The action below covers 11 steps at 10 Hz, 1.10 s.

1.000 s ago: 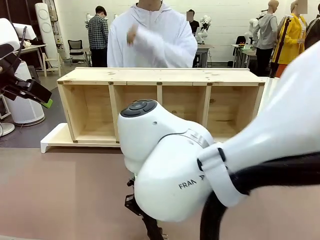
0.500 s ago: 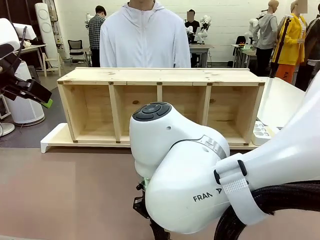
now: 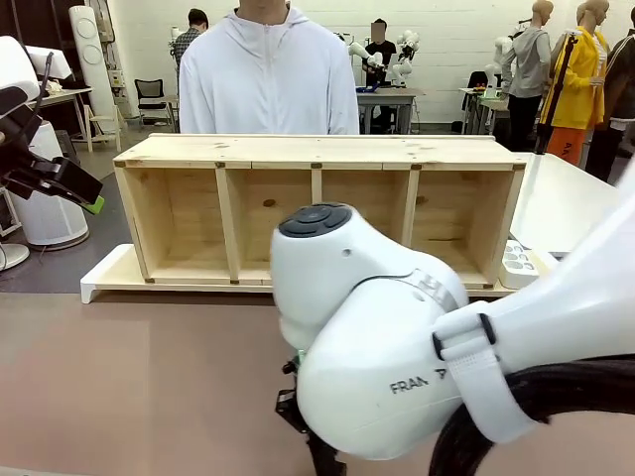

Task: Perform cable management.
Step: Pull the grasped Power Cable to the location of the Power Strip.

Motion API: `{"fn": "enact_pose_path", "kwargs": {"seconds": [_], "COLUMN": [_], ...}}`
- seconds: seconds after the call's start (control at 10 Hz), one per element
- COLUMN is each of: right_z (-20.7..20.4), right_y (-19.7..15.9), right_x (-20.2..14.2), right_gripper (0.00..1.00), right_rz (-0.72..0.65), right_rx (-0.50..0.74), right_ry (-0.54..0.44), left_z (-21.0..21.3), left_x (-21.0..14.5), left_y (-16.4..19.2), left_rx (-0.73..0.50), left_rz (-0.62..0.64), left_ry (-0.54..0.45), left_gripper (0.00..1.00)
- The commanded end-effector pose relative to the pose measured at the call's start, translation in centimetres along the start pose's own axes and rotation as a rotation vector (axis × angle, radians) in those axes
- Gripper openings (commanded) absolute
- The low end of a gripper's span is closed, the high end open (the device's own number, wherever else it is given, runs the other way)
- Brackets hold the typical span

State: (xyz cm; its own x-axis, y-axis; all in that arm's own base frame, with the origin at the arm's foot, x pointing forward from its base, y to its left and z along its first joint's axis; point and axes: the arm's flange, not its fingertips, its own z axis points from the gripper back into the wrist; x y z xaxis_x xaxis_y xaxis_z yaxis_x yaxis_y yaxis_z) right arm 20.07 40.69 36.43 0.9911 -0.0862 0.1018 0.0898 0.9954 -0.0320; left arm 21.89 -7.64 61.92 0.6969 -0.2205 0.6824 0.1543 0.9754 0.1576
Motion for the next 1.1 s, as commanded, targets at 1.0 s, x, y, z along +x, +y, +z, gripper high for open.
{"fn": "enact_pose_path", "kwargs": {"seconds": [1.0], "right_z": [5.6], "right_y": [-19.3], "right_x": [5.9], "right_gripper": [0.14], "right_rz": [-0.209], "right_rx": [-0.107], "right_ry": [-0.112], "left_z": [0.0], "left_x": [0.2], "left_y": [0.0], "left_rx": [0.000], "left_rz": [0.000], "left_ry": [-0.011], "left_gripper": [1.00]}}
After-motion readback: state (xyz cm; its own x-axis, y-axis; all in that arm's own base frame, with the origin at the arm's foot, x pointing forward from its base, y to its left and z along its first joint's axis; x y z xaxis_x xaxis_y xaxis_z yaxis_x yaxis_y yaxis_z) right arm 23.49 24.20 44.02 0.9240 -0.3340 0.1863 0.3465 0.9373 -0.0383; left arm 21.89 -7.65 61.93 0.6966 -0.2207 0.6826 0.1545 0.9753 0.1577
